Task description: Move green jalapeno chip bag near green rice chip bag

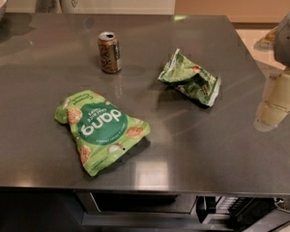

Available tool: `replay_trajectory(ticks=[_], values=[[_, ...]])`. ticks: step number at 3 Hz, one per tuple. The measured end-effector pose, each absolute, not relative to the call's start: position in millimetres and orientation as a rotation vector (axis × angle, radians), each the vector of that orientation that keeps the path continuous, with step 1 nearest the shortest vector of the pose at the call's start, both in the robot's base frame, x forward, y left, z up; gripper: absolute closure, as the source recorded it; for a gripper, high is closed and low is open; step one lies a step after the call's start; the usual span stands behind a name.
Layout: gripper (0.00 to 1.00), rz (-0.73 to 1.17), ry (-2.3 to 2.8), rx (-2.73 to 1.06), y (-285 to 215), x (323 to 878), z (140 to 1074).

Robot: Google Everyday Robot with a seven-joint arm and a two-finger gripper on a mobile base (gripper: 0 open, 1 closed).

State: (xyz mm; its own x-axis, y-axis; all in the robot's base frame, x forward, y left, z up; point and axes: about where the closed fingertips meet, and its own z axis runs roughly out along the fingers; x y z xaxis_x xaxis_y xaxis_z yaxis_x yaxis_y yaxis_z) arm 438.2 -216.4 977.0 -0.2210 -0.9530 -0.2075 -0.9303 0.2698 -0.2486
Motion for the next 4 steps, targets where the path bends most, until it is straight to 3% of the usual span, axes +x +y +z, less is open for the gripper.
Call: replay_trajectory(ticks=[2,4], values=[[0.0,-0.08,2.238,-1.734,-215,448,979],[0.0,-0.025,2.234,-1.705,-205,505,970]])
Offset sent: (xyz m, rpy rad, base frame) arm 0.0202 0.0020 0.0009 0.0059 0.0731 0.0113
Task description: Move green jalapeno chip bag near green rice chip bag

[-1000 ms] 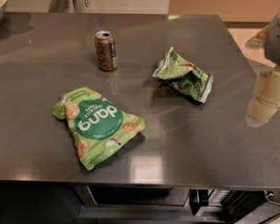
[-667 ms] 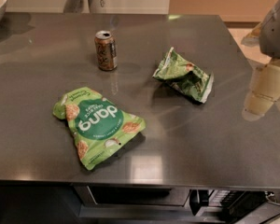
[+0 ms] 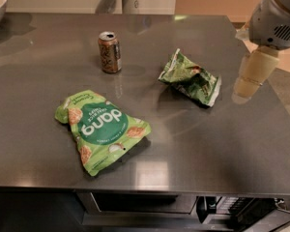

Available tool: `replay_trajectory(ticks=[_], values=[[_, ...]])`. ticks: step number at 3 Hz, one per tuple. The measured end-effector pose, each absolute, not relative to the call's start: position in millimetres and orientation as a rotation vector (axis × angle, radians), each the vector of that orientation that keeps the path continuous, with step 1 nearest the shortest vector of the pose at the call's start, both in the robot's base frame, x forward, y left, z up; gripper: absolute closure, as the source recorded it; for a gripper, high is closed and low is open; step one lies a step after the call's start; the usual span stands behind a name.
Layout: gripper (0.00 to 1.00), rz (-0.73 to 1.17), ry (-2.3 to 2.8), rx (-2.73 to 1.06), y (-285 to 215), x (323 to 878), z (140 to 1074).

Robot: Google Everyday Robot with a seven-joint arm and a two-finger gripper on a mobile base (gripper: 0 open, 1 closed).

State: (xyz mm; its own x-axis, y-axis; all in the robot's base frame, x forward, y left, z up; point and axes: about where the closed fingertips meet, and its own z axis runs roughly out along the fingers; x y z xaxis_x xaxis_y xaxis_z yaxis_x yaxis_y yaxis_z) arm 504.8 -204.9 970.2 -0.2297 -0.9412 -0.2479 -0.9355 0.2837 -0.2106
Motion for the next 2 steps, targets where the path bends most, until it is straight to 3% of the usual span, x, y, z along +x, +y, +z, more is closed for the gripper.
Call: replay_trajectory(ticks=[2], values=[[0.0,0.009,2.217,-1.66,-198,558,936]])
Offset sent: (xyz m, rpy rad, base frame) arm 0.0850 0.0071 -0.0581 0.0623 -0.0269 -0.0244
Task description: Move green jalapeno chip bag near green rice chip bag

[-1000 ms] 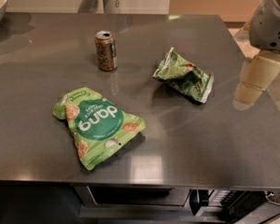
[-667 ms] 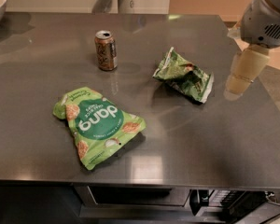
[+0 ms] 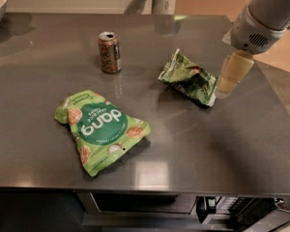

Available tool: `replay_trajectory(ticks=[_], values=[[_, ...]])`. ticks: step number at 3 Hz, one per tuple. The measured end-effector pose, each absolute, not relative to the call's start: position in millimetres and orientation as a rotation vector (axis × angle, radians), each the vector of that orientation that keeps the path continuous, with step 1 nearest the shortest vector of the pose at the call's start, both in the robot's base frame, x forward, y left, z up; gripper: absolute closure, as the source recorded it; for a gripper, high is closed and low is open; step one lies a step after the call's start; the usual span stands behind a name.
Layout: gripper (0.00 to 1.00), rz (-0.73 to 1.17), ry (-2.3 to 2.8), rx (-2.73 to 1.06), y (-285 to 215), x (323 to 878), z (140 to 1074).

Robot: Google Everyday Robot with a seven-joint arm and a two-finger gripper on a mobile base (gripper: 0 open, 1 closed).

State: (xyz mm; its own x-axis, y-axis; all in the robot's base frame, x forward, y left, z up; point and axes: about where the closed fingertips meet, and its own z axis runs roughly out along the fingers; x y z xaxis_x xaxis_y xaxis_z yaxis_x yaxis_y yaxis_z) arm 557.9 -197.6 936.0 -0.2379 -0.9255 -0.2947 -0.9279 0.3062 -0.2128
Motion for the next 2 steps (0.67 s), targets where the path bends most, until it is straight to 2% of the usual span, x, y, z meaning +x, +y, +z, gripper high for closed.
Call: replay_trajectory(ticks=[2], values=[[0.0,0.09,2.242,-1.588,-197,607,902]])
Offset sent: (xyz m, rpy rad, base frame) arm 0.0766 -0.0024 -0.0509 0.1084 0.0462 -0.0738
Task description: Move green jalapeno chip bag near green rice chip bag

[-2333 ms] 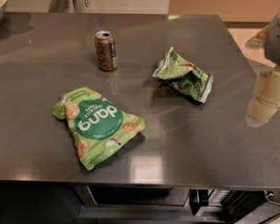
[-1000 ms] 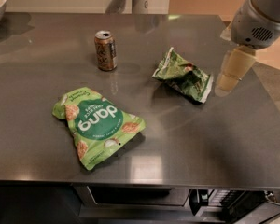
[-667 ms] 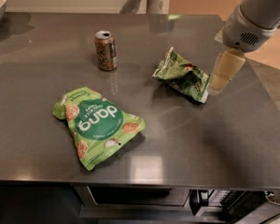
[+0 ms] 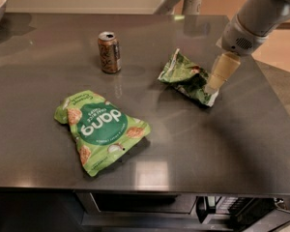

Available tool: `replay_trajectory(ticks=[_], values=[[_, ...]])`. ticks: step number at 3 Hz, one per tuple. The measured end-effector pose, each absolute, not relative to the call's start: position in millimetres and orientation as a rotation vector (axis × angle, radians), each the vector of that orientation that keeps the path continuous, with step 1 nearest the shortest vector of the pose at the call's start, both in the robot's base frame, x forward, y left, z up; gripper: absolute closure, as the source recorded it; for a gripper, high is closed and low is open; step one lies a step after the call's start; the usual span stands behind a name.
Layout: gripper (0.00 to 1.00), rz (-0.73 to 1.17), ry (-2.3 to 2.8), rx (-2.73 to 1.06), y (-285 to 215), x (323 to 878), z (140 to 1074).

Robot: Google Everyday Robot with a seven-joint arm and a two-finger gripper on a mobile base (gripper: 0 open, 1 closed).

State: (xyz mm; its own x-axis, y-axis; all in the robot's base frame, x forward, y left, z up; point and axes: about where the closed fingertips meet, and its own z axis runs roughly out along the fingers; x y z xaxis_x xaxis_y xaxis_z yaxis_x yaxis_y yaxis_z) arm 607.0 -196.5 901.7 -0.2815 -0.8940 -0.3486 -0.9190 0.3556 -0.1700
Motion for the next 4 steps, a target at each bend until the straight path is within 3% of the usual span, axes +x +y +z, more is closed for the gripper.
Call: replay_trajectory(ticks=[3,4], values=[[0.0,0.187,2.275,-1.554,-189,627,859],[0.18,0.206,2.28,-1.558,-184,625,851]])
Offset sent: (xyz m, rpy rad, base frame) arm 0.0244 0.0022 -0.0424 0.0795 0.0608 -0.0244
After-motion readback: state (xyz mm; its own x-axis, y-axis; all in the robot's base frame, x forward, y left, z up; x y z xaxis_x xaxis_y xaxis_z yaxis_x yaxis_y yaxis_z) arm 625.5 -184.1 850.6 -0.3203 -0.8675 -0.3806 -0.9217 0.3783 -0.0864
